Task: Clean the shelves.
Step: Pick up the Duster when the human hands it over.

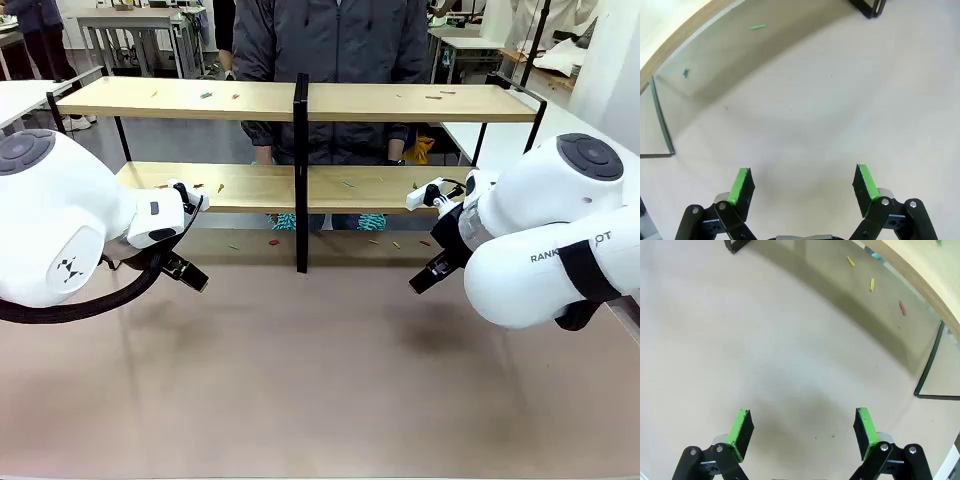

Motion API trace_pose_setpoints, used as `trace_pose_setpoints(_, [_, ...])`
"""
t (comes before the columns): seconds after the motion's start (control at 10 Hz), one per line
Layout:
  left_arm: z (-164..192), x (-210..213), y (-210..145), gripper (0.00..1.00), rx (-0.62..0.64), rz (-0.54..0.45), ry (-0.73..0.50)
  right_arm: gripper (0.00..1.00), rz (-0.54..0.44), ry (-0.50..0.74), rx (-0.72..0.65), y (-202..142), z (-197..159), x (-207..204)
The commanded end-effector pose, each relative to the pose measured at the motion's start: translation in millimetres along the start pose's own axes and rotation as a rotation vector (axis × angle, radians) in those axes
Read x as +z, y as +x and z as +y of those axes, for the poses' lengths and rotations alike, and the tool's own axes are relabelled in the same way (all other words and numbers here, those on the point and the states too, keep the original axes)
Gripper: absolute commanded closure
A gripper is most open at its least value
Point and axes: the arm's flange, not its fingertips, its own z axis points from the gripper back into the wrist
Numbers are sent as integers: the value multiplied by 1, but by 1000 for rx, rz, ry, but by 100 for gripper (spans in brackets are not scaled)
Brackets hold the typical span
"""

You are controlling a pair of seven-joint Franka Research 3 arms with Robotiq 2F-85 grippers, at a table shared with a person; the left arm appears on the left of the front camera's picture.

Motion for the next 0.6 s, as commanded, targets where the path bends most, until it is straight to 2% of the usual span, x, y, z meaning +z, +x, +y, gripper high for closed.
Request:
trace_pose_setpoints(0.0, [0, 0, 0, 0, 0, 0, 0, 0, 0, 0, 0, 0, 0, 0])
trace_pose_setpoints(0.5, [0, 0, 0, 0, 0, 0, 0, 0, 0, 0, 0, 0, 0, 0])
